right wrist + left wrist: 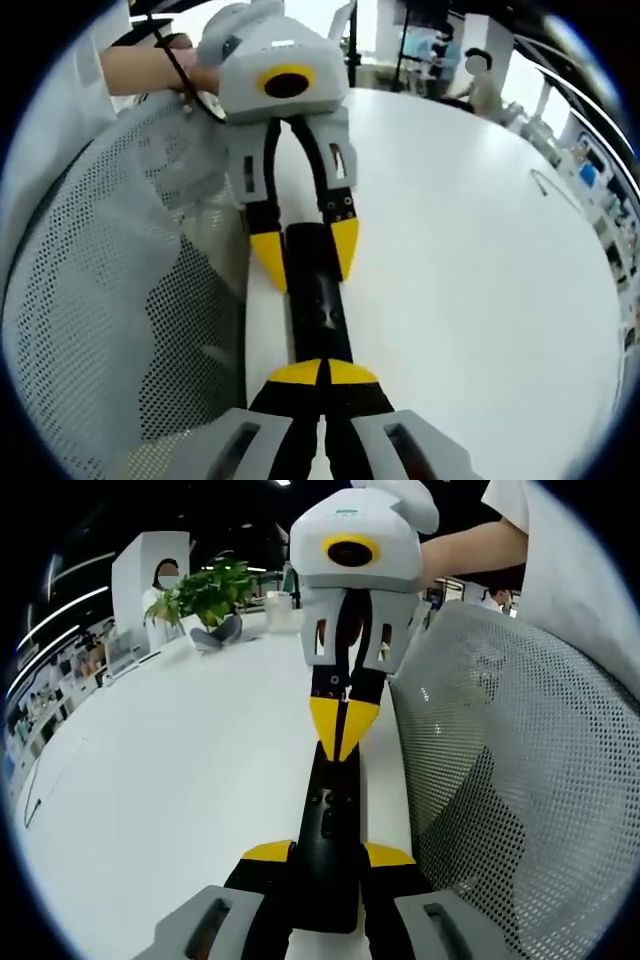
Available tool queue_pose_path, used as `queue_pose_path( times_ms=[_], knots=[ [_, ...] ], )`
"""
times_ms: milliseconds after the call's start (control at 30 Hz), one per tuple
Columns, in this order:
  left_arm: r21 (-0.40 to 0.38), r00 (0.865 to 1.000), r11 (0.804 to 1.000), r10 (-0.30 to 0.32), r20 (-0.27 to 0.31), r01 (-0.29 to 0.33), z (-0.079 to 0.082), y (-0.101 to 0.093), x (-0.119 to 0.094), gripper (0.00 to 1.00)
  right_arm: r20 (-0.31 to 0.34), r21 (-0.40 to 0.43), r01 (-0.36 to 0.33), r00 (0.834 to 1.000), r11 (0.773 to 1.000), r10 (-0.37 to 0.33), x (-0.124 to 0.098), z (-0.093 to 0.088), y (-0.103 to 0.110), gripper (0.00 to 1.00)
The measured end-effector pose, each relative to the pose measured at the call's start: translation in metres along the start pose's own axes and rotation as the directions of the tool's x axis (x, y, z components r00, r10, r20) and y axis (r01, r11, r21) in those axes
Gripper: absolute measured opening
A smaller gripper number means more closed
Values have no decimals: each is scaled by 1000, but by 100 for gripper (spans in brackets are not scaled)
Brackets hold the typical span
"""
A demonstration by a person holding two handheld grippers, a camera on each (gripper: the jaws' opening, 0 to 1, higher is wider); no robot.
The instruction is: Press the specified remote control buttons in sequence, fully releasing each button before pressing the next.
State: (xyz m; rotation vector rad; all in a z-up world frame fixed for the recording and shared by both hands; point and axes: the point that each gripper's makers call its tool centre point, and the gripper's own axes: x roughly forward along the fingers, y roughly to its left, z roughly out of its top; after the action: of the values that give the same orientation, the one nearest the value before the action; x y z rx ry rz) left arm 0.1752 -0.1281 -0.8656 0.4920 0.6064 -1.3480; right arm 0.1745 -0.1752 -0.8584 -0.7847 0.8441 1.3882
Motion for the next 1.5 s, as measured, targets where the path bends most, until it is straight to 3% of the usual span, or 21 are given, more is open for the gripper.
queue_pose_path(
  times_ms=[167, 267, 633, 867, 1033, 1267, 1500],
  knots=[
    [5, 1000, 1000, 0, -4, 0, 0, -1, 0, 24, -13, -23, 8, 1000, 1000, -8, 0, 0, 0, 0],
    [17, 1000, 1000, -5, -6, 5, 1, -3, 1, 24, -12, 9, 4, 1000, 1000, -3, -1, -2, -1, 0],
    [12, 1000, 1000, -5, -3, 5, 1, -2, 1, 24, -44, 10, -12, 999, 1000, 12, 1, -1, -1, 0],
    [8, 1000, 1000, -1, -7, 1, 1, -2, 1, 24, 88, 107, 3, 996, 994, -12, -2, -1, -2, 0],
    [8, 1000, 1000, -2, -4, 2, 1, -2, 2, 24, 118, 94, 28, 992, 995, -39, -2, -1, -1, 0],
    [8, 1000, 1000, -2, -4, 2, 1, -2, 2, 24, 180, 150, 8, 983, 989, -36, -1, 1, -3, 0],
    [9, 1000, 1000, -4, -2, 4, 1, -2, 2, 24, 174, 122, -8, 985, 993, -13, 4, 9, -1, 0]
  ],
)
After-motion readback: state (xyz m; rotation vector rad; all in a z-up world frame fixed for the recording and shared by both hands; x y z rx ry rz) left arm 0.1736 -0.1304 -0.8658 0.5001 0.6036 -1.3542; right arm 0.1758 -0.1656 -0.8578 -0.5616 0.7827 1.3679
